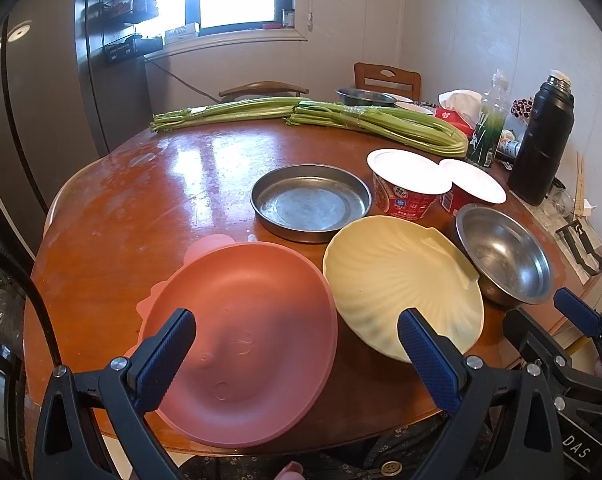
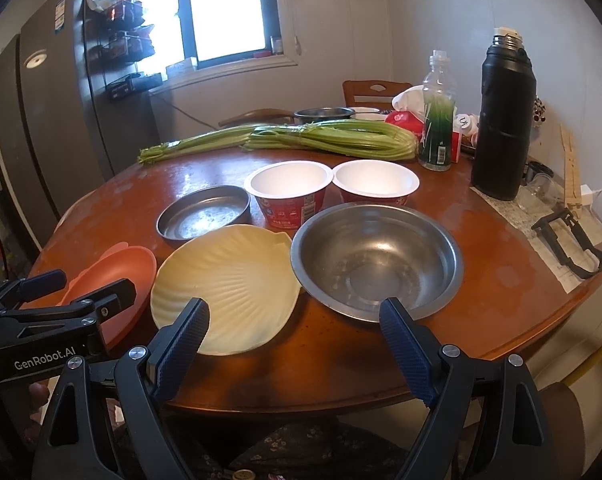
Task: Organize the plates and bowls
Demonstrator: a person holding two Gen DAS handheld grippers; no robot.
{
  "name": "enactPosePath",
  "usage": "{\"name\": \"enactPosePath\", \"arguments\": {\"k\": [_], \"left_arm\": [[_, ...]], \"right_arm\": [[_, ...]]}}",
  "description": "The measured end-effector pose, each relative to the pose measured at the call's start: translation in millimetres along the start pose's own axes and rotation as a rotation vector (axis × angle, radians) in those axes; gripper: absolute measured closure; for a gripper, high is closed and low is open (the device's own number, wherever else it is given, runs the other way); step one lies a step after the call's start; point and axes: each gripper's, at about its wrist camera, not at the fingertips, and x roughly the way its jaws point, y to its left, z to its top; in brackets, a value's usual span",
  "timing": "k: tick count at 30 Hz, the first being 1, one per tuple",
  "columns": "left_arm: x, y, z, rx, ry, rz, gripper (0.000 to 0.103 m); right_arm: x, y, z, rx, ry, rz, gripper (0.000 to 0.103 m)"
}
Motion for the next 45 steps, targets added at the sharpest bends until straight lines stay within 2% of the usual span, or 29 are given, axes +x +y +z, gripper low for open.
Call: {"name": "enactPosePath", "arguments": {"k": [22,29,34,39,45], "left_arm": [[1,1,-2,0.001,-0.001,0.013,0.001],[0,12,-1,-0.019,-0.006,0.023,0.001],[-7,37,1,-0.070,-0.023,0.061,0.001],[-14,77,-4,-0.150,-0.017,0.103,0.001],[-19,120,-25,-0.234,0.034,0.153,0.001]], "right_arm": [[-1,4,-1,-0.010,-0.001,0.012,0.015],[2,11,1,-0.020,0.002,0.028,0.015],[3,24,9,-0.049,-0.014,0.083,0.015],[8,50,26,-0.133,-0.046,0.148,0.015],[39,85,43,-0.212,0.034,0.270,0.015]]}}
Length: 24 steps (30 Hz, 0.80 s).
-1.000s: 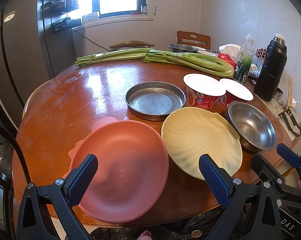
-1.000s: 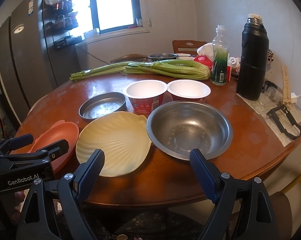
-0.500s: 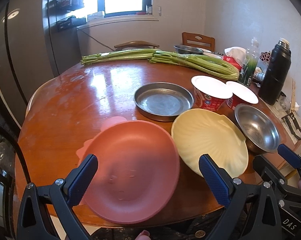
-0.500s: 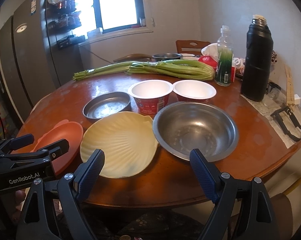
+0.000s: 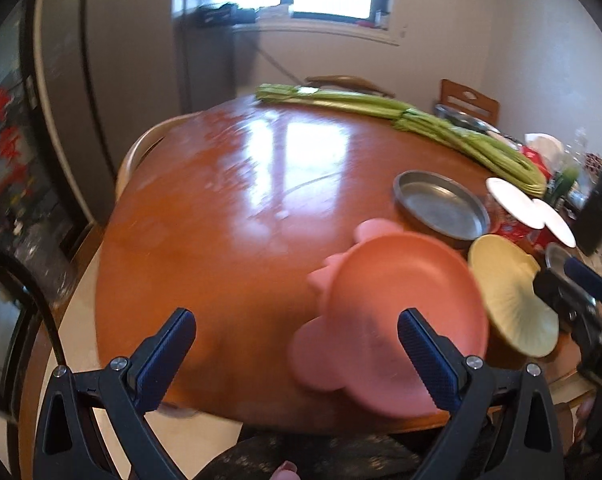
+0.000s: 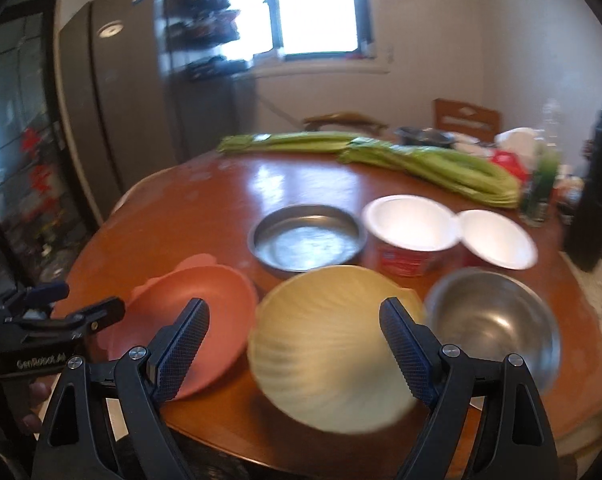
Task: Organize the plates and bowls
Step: 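Grasp the pink bear-eared plate rim with the left tool and lift it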
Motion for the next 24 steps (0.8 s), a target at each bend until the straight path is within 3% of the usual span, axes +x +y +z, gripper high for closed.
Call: {"name": "enactPosePath", "arguments": {"k": [3,7,18,24], "left_arm": [[-1,11,-6,-0.022,0.020,-0.028,0.001],[7,17,-12,-0.059,0.096,-0.147,0.001],[23,-9,-27,-0.057,0.187,-0.153,0.001],[33,-17,-25,-0.066,0.200,-0.129,0.008]], "right_arm": [[13,11,6,-0.029,0.022,0.031,0.015],[31,22,12,-0.072,0.074,0.110,0.015],[66,36,24,-0.196,0.147,0.198,0.016],[84,37,20,-0.215,0.186,0.218,0.031]]}}
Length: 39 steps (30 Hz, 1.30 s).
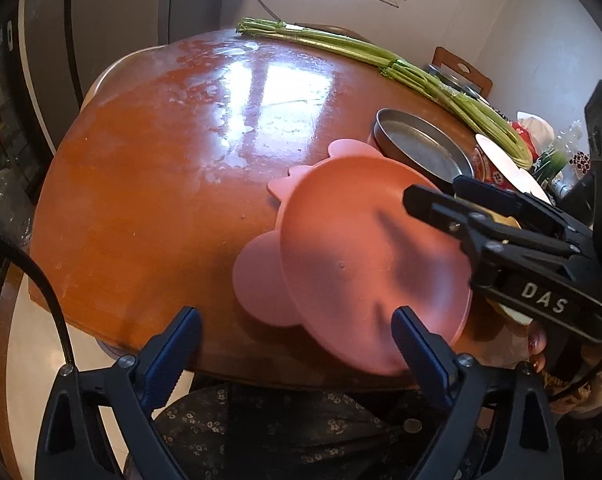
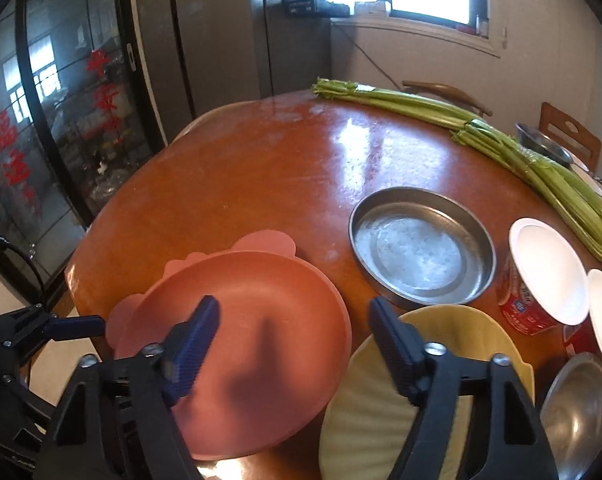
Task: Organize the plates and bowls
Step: 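Grasp the pink bear-eared plate rim with the left tool and lift it, then carry the pink plate with the left tool and lower it onto the table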
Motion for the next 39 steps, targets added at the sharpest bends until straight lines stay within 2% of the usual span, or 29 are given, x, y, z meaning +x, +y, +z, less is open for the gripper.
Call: {"name": "enactPosePath", "arguments": {"k": [2,6,9,11,14,16,28,34,39], "left_arm": [[1,-2,1,0.001,0.001,0.004,0.009],[4,-7,5,0.000,-0.005,0.016,0.014],[6,-10,7,-0.001,-0.011,0.027,0.021],[7,-11,9,-0.008,-0.016,0.032,0.028],[8,-12,12,-0.020,-0.029,0.040,0.033],[9,-10,13,-0.025,-0.035,0.048,0.035],[8,10,30,-0.067,-0.059,0.079,0.036],[-2,18,56,-0.054,-0.122,0.107,0.036],[4,26,81,-0.036,-0.139,0.129,0.036]], "right_arm": [[4,-2,-1,0.009,0.004,0.008,0.032],[11,-2,0,0.000,0.005,0.005,0.041],[15,-1,2,-0.017,0.009,-0.015,0.045],[18,-1,3,-0.024,0.012,-0.022,0.045],[25,-5,4,-0.016,0.038,-0.023,0.052],[26,-6,5,-0.015,0.035,-0.023,0.052],[15,-6,12,0.039,0.012,0.057,0.052],[11,0,29,0.056,-0.015,0.073,0.052],[19,1,45,0.088,-0.016,0.078,0.051]]}}
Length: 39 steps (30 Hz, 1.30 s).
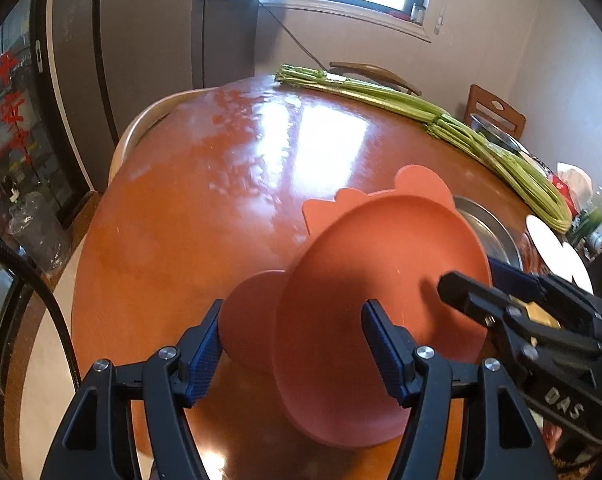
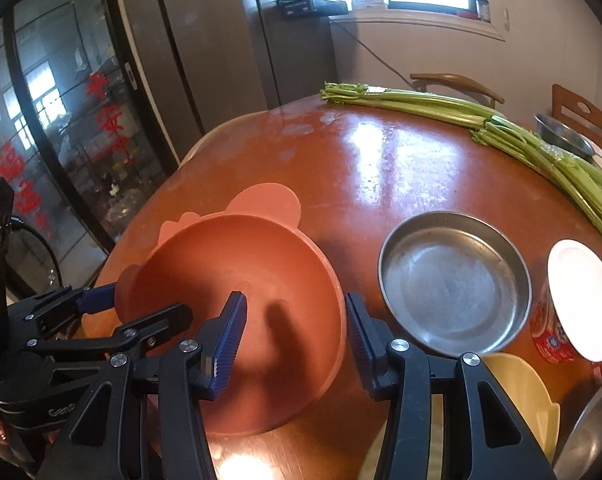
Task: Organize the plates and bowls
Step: 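Carry the pink plate with the left tool and lower it onto the table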
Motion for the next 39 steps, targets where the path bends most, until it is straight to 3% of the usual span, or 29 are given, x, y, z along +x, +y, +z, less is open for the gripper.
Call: {"name": "enactPosePath", "arguments": {"k": [8,17,22,39], "left_arm": [[25,10,25,0.016,-0.006,0.005,0.036],[53,7,42,0.044,0.021,-0.007,0.035],[64,6,43,0.054,0.042,-0.033,0.035],[76,1,38,0.090,0.057,-0.021,0.035]], "right_arm": [[29,-5,8,0.076,0.042,0.026,0.051],[44,-10,13,0.107,0.054,-0.013,0.050],[44,-18,14,0.136,0.053,-0.015,0.050],[45,-16,8,0.144,0.057,-0.056,0.050]]}}
